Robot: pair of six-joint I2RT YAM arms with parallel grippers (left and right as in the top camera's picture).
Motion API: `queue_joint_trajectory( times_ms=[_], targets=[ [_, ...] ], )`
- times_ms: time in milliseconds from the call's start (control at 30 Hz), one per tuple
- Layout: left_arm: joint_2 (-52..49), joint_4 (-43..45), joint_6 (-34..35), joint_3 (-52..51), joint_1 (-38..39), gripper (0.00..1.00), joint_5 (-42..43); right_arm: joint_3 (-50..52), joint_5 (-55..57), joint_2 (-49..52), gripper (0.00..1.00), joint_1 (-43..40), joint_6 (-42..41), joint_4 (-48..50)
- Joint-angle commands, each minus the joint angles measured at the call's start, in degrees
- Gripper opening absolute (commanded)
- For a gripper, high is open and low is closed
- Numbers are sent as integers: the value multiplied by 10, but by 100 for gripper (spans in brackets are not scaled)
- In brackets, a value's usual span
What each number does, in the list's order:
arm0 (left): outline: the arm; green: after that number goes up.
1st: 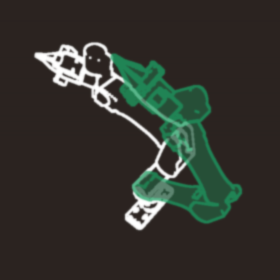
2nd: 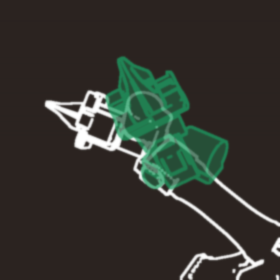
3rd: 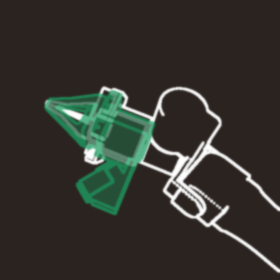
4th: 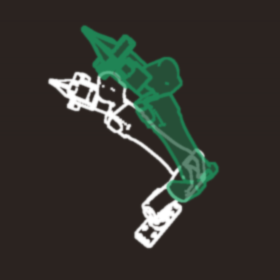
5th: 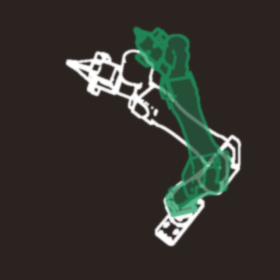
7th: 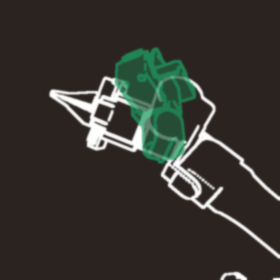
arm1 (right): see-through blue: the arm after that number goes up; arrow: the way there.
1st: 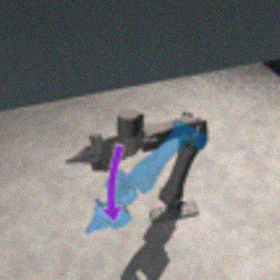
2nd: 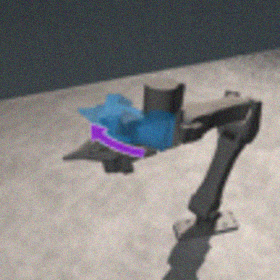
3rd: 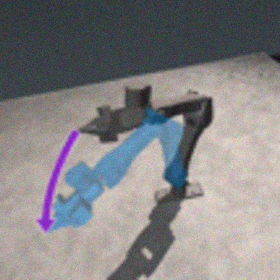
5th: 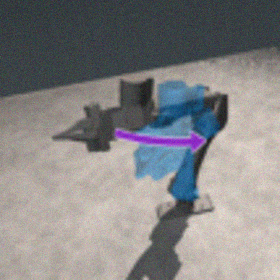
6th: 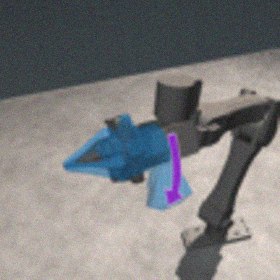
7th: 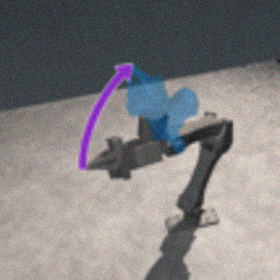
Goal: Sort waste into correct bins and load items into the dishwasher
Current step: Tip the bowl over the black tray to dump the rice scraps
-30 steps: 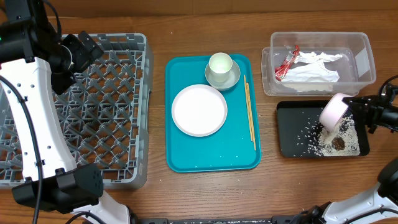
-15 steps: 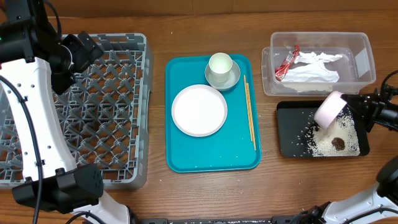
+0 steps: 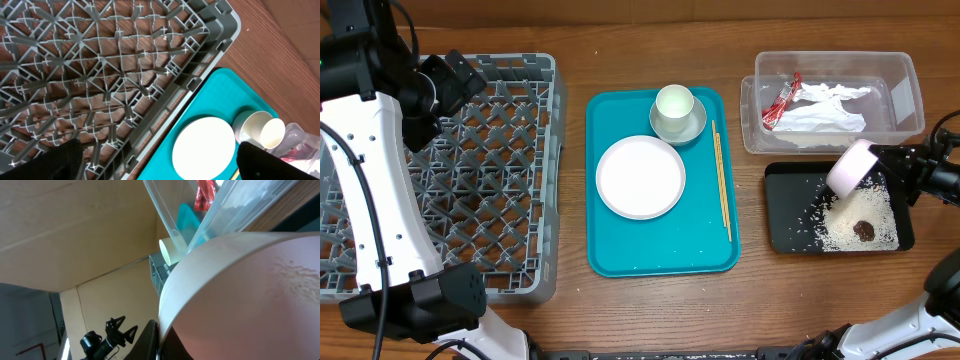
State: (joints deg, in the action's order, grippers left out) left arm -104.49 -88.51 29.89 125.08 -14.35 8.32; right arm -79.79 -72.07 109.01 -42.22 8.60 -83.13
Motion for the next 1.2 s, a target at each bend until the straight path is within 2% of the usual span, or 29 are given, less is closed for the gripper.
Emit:
queue_joint_trajectory(
  times_ms=[0, 67, 100, 133, 233, 267, 333, 367, 433, 567, 633, 700, 800, 900, 1000, 1067, 1167],
  targets=[
    [-1, 1, 3, 2, 1, 100, -4, 0, -37, -12, 4, 4, 7, -38],
    [-1, 1, 3, 2, 1, 100, -4, 0, -35, -12, 4, 4, -10, -11],
    [-1, 1, 3, 2, 1, 100, -4, 0, -22, -12, 4, 3, -43, 21],
    [-1, 1, 3, 2, 1, 100, -4, 0, 13, -12, 4, 1, -110, 53],
    [-1, 1, 4, 2, 1, 100, -4, 0, 19, -12, 4, 4, -79, -15],
    [-1, 1, 3, 2, 1, 100, -4, 0, 20, -12, 4, 4, -80, -8],
    [-1, 1, 3, 2, 1, 100, -4, 0, 47, -9, 4, 1, -143, 35],
    [-1, 1, 3, 2, 1, 100, -4, 0, 43, -4, 4, -2, -163, 21],
    [-1, 1, 4, 2, 1, 100, -4, 0, 7, -2, 4, -2, -128, -20],
    [-1, 1, 3, 2, 1, 100, -4, 0, 3, 4, 4, -2, -161, 42],
    [-1, 1, 3, 2, 1, 100, -4, 0, -4, 6, 4, -1, -134, -13],
    [-1, 1, 4, 2, 1, 100, -4, 0, -45, 6, 4, 1, -68, -49],
    [-1, 1, 3, 2, 2, 100, -4, 0, -50, 14, 4, -3, -119, -31],
    [-1, 1, 3, 2, 2, 100, -4, 0, -59, 17, 4, -3, -84, -92],
    [-1, 1, 3, 2, 2, 100, -4, 0, -60, 20, 4, -8, -103, -58],
    [-1, 1, 3, 2, 1, 100, -4, 0, -61, 21, 4, -9, -38, -89],
    [-1, 1, 3, 2, 1, 100, -4, 0, -61, 23, 4, -12, -47, -43]
  ],
)
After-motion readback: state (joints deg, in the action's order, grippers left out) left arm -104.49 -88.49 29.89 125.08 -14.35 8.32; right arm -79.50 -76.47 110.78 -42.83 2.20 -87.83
